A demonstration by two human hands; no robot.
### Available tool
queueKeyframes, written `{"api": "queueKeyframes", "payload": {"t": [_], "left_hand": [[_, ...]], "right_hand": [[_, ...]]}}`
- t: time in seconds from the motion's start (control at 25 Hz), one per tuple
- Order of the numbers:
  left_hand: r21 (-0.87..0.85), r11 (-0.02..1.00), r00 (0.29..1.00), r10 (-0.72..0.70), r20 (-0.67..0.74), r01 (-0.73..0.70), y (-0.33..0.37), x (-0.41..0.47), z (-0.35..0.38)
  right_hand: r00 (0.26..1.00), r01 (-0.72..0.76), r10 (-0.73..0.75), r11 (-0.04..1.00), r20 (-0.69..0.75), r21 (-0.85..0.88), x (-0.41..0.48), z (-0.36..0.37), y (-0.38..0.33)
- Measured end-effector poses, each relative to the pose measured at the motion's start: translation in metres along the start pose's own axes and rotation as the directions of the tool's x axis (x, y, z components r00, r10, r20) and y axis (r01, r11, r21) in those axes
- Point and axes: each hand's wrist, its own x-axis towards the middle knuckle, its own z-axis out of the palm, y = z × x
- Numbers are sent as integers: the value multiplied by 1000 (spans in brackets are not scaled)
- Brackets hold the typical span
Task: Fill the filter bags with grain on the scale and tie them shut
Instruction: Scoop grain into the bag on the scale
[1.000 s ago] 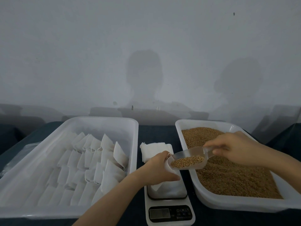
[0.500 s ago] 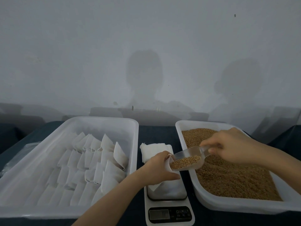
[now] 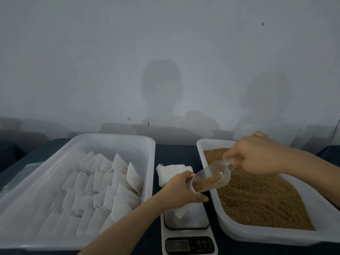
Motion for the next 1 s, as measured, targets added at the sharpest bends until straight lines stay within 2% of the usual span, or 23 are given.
{"api": "queueKeyframes", "payload": {"t": [0.2,0.48,0.76,1.0], "left_hand": [[-3,1000,999,-23,-32,23,-5,-1,0],[47,993,994,-107,-28,108,-8,0,-2],[43,990,990,-135,-49,138,-15,3,-2],[30,992,991,-122,-55,124,-20,3,-2]], "right_hand": [[999,45,-41,984,27,-172,8,-21,-30],[981,96,-160,889,-107,-447,17,-22,-65],[948,89,-226,865,-225,-495,7,-13,-60],[926,-58,-127,883,-355,-466,-12,-15,-23]]}}
